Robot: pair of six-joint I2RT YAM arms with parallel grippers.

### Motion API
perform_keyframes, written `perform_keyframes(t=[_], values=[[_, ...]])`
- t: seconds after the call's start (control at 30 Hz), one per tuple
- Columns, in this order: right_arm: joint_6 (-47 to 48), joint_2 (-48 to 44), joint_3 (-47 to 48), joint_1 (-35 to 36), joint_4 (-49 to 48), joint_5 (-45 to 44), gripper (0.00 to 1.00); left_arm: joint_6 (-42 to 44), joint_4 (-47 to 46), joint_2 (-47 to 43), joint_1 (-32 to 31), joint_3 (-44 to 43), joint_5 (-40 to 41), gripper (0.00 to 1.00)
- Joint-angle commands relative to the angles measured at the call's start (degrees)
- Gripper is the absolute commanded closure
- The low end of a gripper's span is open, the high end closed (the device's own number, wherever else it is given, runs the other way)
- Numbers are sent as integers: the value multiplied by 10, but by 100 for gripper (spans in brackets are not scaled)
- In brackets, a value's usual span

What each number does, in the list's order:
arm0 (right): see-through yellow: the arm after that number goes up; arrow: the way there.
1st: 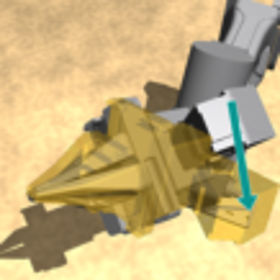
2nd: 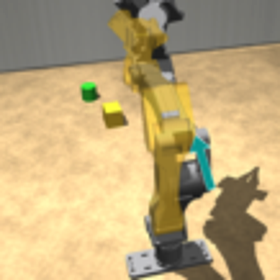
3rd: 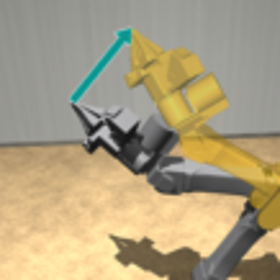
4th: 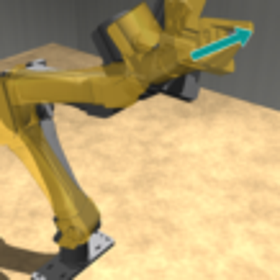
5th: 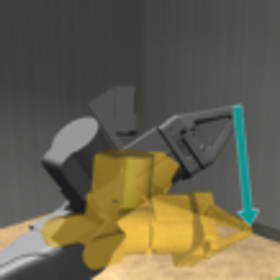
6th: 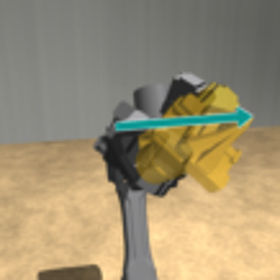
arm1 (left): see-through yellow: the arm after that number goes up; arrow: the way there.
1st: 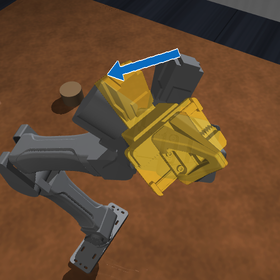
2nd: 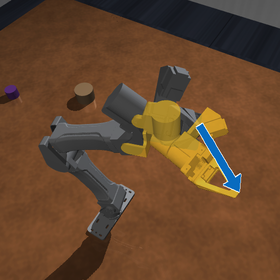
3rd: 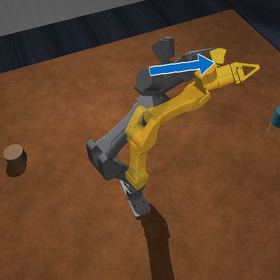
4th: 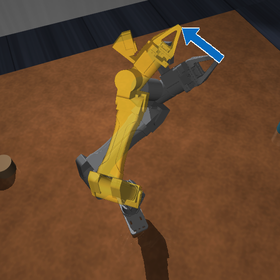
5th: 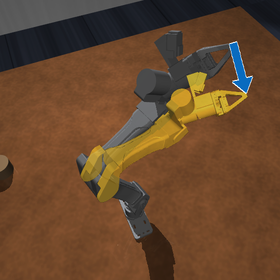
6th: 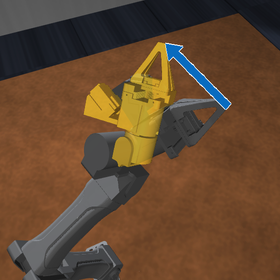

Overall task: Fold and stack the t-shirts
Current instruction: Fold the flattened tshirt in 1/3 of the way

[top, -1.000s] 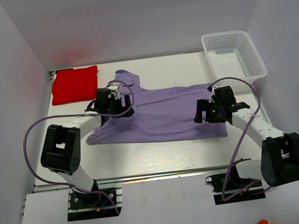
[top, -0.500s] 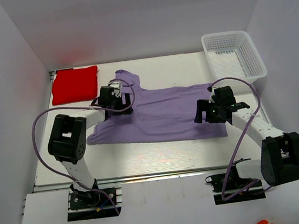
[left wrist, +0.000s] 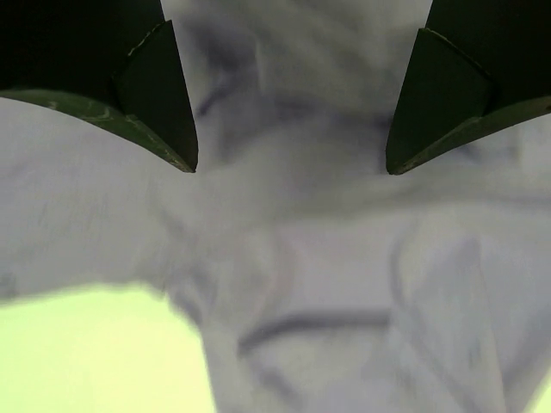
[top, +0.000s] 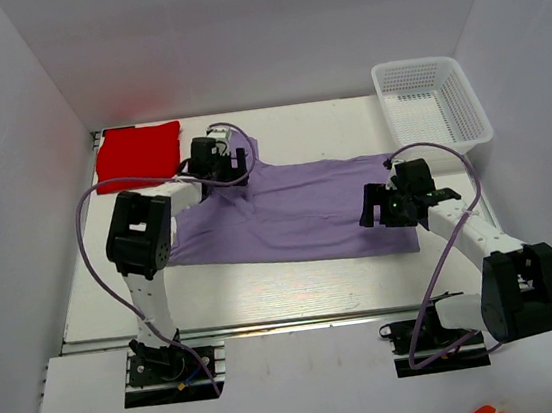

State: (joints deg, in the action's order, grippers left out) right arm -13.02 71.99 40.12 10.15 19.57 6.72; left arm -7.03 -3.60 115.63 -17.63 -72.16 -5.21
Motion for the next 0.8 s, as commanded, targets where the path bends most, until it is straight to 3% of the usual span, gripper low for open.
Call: perform_keyframes(t=[0.0,0.13,0.4,0.57,0.67,0.77], values=[[8,-1,24,0,-2,-6,10,20,9,40,1,-68,-14,0],[8,-13,25,0,-1,-7,10,25,33,51,1,-113,-40,0],[7,-42,15,0,-11,10,10,31,2,-62,1,-76,-34,0],[6,-56,8,1,-14,17,10,47,88,-81,-16,-86,-34,0],[8,-58,7,1,-15,29,10,28,126,-122,-16,-47,-34,0],[10,-55,3,1,-28,39,10,4,82,-182,-16,67,-74,0]])
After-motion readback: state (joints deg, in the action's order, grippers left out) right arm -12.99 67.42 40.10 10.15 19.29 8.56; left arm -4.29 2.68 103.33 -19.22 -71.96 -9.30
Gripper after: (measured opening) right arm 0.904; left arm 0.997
